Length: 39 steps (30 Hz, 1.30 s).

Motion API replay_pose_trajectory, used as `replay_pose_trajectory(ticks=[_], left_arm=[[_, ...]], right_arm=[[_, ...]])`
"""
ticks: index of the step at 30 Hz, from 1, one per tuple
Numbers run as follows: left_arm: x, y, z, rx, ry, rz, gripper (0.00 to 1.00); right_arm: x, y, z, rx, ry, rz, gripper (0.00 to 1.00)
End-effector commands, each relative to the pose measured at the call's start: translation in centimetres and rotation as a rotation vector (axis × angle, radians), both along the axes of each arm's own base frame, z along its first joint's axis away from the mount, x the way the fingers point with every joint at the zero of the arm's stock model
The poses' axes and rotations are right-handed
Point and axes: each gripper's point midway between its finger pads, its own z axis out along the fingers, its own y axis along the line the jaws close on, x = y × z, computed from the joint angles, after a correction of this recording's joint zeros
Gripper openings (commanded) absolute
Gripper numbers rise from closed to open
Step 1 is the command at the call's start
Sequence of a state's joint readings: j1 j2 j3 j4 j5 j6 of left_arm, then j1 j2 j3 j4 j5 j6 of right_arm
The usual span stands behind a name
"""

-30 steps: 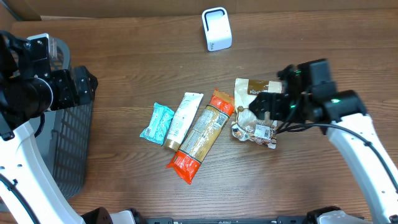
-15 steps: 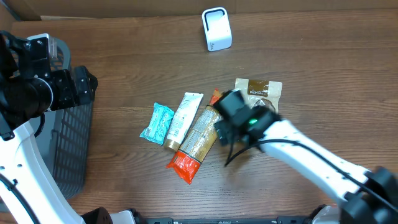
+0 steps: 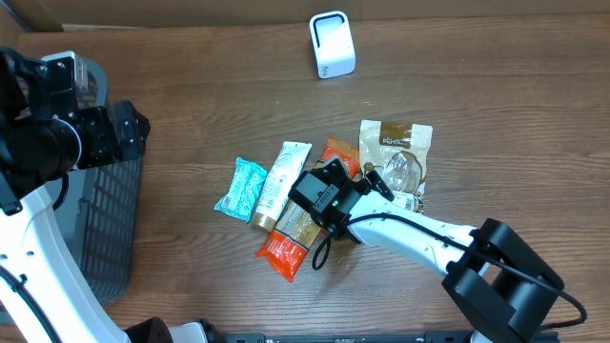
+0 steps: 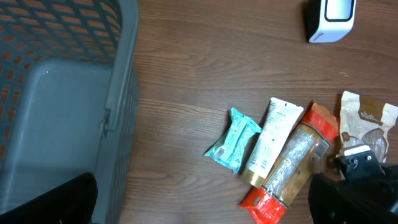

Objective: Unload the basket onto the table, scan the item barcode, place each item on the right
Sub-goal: 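Reach the right gripper to the mushroom bag and grasp it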

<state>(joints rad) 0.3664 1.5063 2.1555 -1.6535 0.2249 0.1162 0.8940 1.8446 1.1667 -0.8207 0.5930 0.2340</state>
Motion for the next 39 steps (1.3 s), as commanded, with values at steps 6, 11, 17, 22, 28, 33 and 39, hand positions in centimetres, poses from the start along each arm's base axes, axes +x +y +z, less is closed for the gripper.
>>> replay_pose_trajectory(ticks=[6,11,17,22,28,33,39], left_arm=[[0.2,-0.1,-0.1,0.004,-0.001,-0.028,1.0],[0.2,-0.1,-0.1,0.004,-0.001,-0.028,1.0],[0.2,-0.1,-0.1,0.004,-0.001,-0.028,1.0],[0.2,-0.2,-0.1,0.004,-0.001,-0.028,1.0],[0.2,-0.2,-0.1,0.004,-0.001,-0.028,1.0],[0.2,-0.1,-0.1,0.004,-0.001,-0.028,0.99],[0.2,-0.2,-0.1,0.004,-0.001,-0.028,0.99]], right_arm=[[1.1,0.0,0.7,0.002,-0.042,-0.015,0.97],[1.3,-1.0,0.2,-0.015,-0.028,-0.035,0.97],[1.3,-3.2,-1.5,0.02,0.046,-0.108,0.77],[0.8,-3.7,-2.8,0.107,0.149,-0.155,0.62],[0.0,-4.6,-3.0,0.085,0.193,-0.171,0.35],[-1.1,-8.5,-2.3,0.046,0.132,-0.481,0.1],[-2.5,-14.4,-1.5,-0.011,0.16,-0.775,0.15]])
